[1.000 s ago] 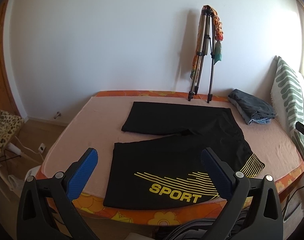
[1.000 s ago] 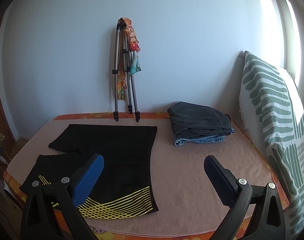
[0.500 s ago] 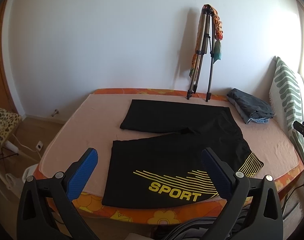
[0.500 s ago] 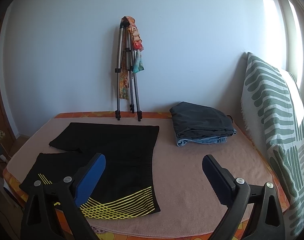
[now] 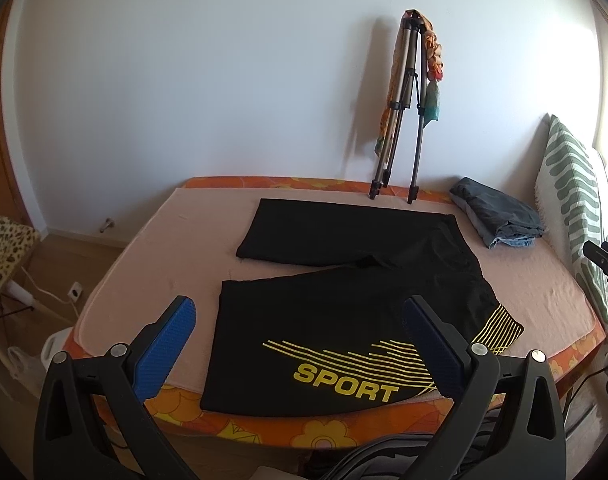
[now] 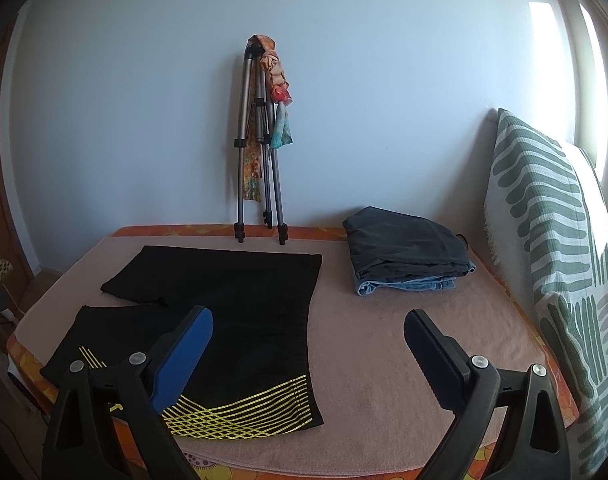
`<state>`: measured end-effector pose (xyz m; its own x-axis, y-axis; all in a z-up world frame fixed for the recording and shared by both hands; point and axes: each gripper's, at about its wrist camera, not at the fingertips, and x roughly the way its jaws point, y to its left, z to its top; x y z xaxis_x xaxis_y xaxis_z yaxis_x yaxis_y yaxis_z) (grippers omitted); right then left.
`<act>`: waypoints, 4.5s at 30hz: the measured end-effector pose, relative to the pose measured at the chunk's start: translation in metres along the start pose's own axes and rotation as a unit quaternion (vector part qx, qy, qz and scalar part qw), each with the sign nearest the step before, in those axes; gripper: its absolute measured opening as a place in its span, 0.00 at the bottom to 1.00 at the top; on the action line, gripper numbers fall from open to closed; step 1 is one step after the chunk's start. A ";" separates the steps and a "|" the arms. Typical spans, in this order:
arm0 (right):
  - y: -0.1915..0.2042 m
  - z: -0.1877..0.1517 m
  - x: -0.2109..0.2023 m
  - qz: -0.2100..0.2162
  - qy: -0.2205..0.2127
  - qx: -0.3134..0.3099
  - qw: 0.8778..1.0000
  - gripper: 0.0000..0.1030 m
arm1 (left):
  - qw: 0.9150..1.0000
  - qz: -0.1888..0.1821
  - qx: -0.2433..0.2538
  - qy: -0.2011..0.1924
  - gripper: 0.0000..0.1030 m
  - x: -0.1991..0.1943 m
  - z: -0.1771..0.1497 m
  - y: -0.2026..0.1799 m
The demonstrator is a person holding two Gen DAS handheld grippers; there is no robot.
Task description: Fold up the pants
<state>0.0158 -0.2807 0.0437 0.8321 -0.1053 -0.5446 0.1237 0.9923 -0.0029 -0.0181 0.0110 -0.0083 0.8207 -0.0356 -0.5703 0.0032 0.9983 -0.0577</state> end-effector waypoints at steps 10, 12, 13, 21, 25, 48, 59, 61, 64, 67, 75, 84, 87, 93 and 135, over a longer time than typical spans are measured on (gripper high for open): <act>0.001 0.000 0.002 0.004 0.003 -0.008 1.000 0.92 | 1.000 -0.005 0.000 0.005 0.97 0.003 -0.002 0.006; 0.002 0.000 0.003 0.005 0.003 -0.010 1.000 0.92 | 1.000 -0.006 0.002 0.007 0.97 0.004 -0.003 0.008; 0.002 0.000 0.003 0.006 0.004 -0.012 1.000 0.92 | 1.000 -0.007 0.004 0.008 0.96 0.006 -0.004 0.008; 0.000 -0.014 0.013 0.035 0.006 -0.092 0.995 0.88 | 0.999 0.001 0.031 0.039 0.83 0.019 -0.016 0.028; -0.004 -0.025 0.030 0.077 0.036 -0.127 0.988 0.77 | 0.997 0.002 0.043 0.065 0.77 0.031 -0.027 0.041; 0.061 -0.121 0.102 0.237 0.235 -0.363 0.870 0.43 | 0.956 -0.050 0.175 0.228 0.26 0.086 -0.100 0.045; 0.074 -0.128 0.120 0.234 0.251 -0.398 0.851 0.36 | 0.947 -0.056 0.211 0.234 0.26 0.100 -0.103 0.041; 0.076 -0.130 0.123 0.232 0.252 -0.407 0.847 0.36 | 0.947 -0.060 0.207 0.239 0.26 0.102 -0.104 0.044; 0.078 -0.128 0.124 0.229 0.249 -0.410 0.847 0.28 | 0.946 -0.070 0.204 0.242 0.26 0.100 -0.103 0.046; 0.080 -0.128 0.125 0.220 0.243 -0.416 0.848 0.18 | 0.946 -0.078 0.207 0.236 0.26 0.097 -0.100 0.045; 0.084 -0.115 0.125 0.211 0.225 -0.411 0.858 0.02 | 0.936 -0.086 0.248 0.235 0.38 0.099 -0.105 0.033; 0.084 -0.087 0.130 0.203 0.207 -0.393 0.873 0.00 | 0.937 -0.072 0.253 0.231 0.38 0.109 -0.108 0.035; 0.084 -0.082 0.131 0.202 0.208 -0.385 0.876 0.00 | 0.938 -0.073 0.249 0.231 0.38 0.111 -0.107 0.038; 0.084 -0.083 0.130 0.203 0.207 -0.387 0.875 0.00 | 0.942 -0.087 0.232 0.227 0.21 0.112 -0.103 0.044; 0.085 -0.040 0.110 0.153 0.145 -0.382 0.900 0.00 | 0.981 -0.082 0.168 0.053 0.01 0.096 -0.016 0.066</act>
<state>0.0965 -0.2058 -0.0500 0.5747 0.0910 -0.8133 -0.5868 0.7385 -0.3320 0.0516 0.0725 -0.0804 0.7298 -0.1847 -0.6583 0.3340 0.9364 0.1076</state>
